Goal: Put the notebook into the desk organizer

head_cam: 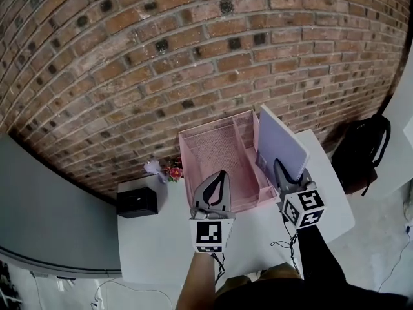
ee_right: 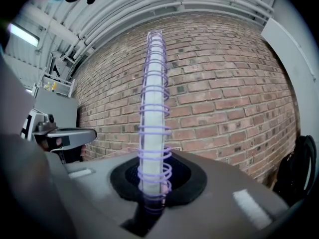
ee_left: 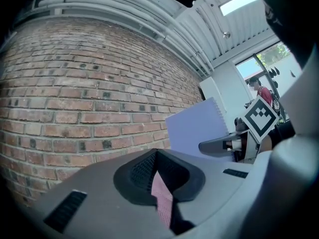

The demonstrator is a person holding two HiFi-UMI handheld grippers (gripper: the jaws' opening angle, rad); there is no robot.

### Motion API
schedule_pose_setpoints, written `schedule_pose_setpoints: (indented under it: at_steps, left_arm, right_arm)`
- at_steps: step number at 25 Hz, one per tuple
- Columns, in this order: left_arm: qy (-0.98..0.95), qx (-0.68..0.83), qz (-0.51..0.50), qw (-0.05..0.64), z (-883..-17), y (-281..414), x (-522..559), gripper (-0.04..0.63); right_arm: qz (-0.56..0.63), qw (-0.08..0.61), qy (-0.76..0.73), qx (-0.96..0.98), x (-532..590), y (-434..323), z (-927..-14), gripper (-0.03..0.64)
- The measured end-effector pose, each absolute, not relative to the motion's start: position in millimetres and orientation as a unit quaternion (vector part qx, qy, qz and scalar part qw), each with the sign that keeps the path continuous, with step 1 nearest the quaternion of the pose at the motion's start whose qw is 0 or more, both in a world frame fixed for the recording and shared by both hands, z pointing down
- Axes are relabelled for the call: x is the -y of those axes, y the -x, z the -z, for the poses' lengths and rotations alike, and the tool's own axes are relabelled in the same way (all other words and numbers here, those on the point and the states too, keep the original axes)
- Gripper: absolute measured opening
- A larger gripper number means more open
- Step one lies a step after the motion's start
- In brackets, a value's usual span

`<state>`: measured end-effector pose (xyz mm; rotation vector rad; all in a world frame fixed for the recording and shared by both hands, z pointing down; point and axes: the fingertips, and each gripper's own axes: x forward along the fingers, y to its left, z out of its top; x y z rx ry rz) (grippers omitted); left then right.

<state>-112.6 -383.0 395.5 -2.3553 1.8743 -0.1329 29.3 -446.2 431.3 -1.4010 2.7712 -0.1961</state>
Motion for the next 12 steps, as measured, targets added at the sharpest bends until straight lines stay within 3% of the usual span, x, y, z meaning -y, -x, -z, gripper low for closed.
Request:
schedule_pose_setpoints:
  at_steps: [12]
  left_arm:
    - [0.776, -0.626, 0.054, 0.053, -404, 120, 392, 0.008]
  right_arm:
    - [0.064, 0.019, 0.453, -0.889, 471, -21, -442, 0.031]
